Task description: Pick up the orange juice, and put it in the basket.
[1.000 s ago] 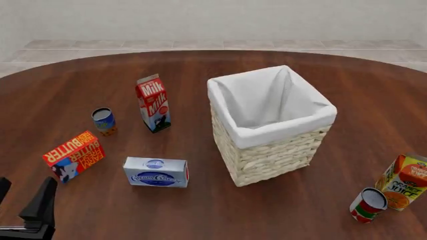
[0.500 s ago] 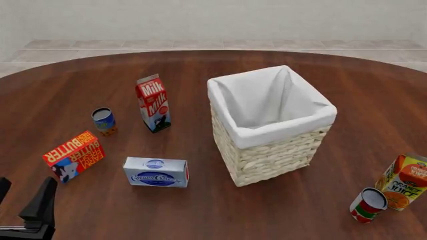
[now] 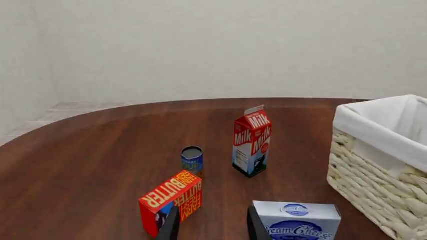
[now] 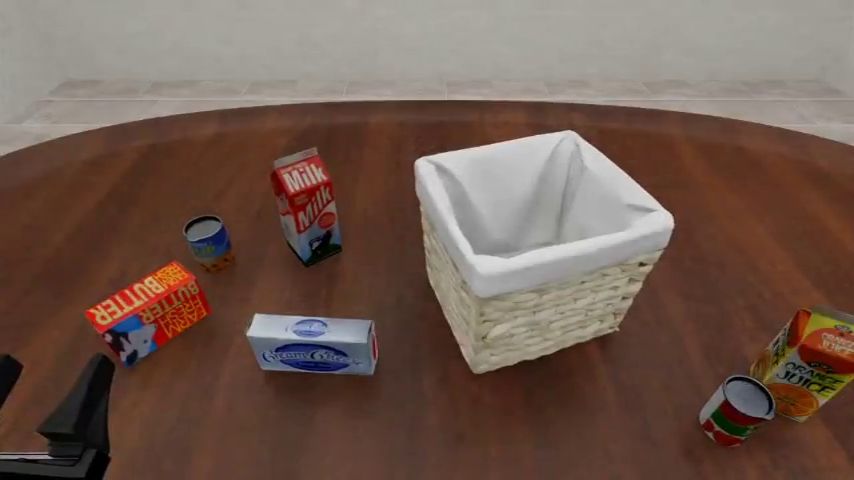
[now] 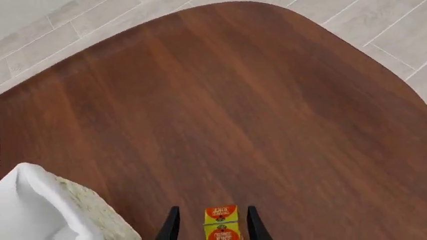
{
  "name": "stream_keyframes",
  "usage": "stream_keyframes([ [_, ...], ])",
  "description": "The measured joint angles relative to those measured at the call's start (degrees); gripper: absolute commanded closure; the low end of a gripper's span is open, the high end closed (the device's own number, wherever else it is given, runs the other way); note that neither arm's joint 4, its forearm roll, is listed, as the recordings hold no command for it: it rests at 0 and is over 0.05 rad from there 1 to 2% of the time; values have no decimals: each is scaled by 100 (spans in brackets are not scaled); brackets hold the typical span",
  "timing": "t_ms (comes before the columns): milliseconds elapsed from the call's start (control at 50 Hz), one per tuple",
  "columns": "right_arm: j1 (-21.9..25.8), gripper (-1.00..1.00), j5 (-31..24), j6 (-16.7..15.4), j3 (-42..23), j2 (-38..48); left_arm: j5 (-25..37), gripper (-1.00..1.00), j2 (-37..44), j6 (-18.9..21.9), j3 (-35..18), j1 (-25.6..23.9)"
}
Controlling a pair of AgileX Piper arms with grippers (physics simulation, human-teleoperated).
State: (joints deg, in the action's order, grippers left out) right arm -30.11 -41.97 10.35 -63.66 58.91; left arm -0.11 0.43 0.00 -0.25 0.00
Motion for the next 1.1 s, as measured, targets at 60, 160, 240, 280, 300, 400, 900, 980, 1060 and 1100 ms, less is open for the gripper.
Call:
stream_keyframes([
  [60, 10, -100, -35, 13, -10, 38, 0, -100, 0, 0, 0, 0],
  [160, 25, -100, -62, -54, -8, 96, 0, -100, 0, 0, 0, 0],
  [240, 31, -100, -53, -158, 39, 125, 0, -100, 0, 0, 0, 0],
  [280, 20, -100, -51, -262, 66, 142, 0, -100, 0, 0, 0, 0],
  [300, 13, -100, -49, -307, 79, 148, 0, -100, 0, 0, 0, 0],
  [400, -25, -100, -28, -491, 177, 170, 0, -100, 0, 0, 0, 0],
  [900, -52, -100, 430, -597, 1002, 346, 0, -100, 0, 0, 0, 0],
  [980, 7, -100, 482, -569, 1068, 371, 0, -100, 0, 0, 0, 0],
  [1060, 72, -100, 533, -545, 1115, 394, 0, -100, 0, 0, 0, 0],
  [1100, 99, -100, 558, -537, 1135, 405, 0, -100, 0, 0, 0, 0],
])
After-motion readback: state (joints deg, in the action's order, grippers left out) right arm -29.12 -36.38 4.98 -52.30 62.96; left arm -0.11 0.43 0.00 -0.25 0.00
